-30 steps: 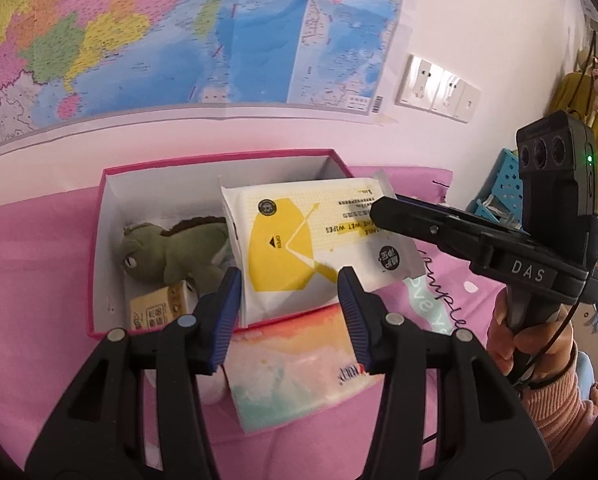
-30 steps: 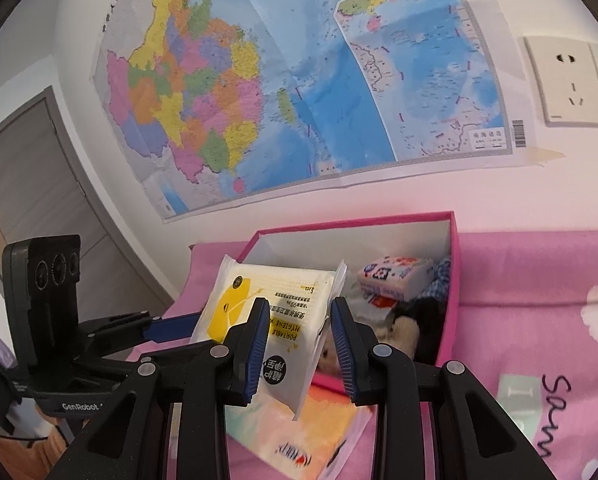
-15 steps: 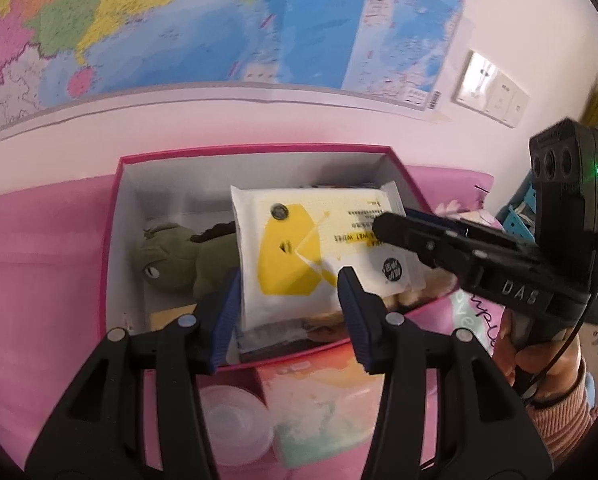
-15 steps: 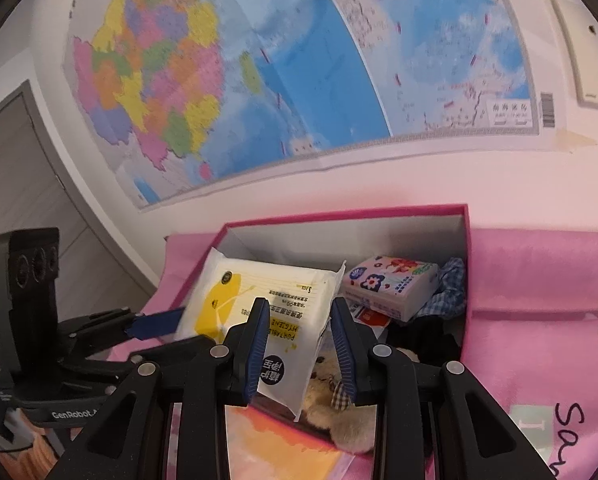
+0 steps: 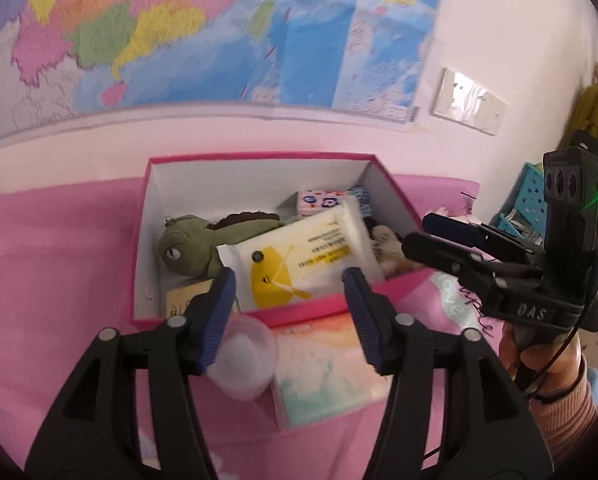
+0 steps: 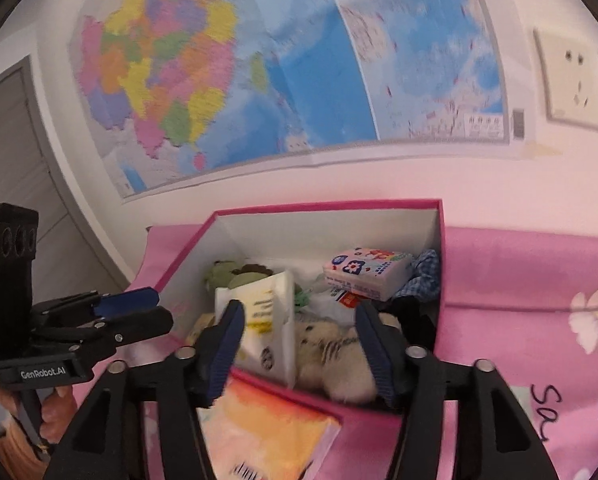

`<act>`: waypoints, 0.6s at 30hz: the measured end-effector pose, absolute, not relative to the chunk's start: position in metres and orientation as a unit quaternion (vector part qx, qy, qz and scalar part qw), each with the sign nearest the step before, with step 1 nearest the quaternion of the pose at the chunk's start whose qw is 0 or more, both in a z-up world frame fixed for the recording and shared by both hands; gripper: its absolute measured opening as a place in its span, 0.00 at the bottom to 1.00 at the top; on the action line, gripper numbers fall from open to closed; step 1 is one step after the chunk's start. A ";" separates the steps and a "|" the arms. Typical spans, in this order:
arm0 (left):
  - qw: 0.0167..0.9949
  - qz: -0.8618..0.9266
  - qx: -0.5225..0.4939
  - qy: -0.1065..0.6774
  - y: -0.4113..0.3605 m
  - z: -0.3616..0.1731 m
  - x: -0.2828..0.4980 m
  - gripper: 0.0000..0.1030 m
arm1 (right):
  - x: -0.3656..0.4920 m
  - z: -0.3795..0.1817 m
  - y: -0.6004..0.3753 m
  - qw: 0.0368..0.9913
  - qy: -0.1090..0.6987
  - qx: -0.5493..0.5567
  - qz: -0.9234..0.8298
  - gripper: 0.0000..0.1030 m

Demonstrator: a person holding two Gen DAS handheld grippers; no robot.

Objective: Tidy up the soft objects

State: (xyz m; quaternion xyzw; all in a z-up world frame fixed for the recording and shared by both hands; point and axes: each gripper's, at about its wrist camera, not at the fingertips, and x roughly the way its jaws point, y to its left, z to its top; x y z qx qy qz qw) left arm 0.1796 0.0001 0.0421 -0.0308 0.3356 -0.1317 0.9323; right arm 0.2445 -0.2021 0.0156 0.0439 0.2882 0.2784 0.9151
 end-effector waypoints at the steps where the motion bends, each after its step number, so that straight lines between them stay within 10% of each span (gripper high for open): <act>1: 0.935 -0.138 -0.031 0.326 0.000 0.044 0.170 0.72 | 0.233 0.017 -0.202 0.917 0.280 0.034 0.281 0.67; 7: 0.945 -0.138 -0.045 0.293 0.006 0.041 0.120 0.99 | 0.173 0.012 -0.198 0.927 0.246 -0.012 0.282 0.86; 18: 0.929 -0.063 -0.045 0.362 0.011 -0.016 0.083 0.99 | 0.104 -0.031 -0.196 0.934 0.268 -0.031 0.236 1.00</act>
